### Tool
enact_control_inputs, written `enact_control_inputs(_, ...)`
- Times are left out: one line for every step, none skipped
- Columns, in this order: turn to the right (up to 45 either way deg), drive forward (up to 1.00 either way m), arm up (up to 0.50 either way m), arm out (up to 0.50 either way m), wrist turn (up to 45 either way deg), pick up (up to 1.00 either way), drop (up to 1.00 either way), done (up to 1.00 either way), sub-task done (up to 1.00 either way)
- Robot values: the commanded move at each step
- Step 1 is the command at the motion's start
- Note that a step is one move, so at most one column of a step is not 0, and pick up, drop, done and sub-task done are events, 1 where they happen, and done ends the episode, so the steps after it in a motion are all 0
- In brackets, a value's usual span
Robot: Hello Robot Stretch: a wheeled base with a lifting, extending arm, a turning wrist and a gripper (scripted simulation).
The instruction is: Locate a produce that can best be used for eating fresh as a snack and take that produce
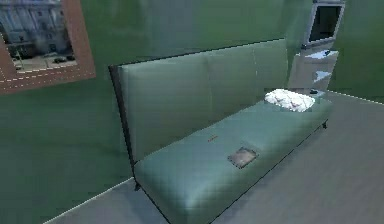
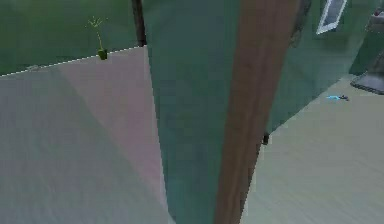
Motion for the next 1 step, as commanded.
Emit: enact_control_inputs(45.0, 0.0, 0.0, 0.0, 0.0, 0.0, 0.0, 0.0, 0.0)
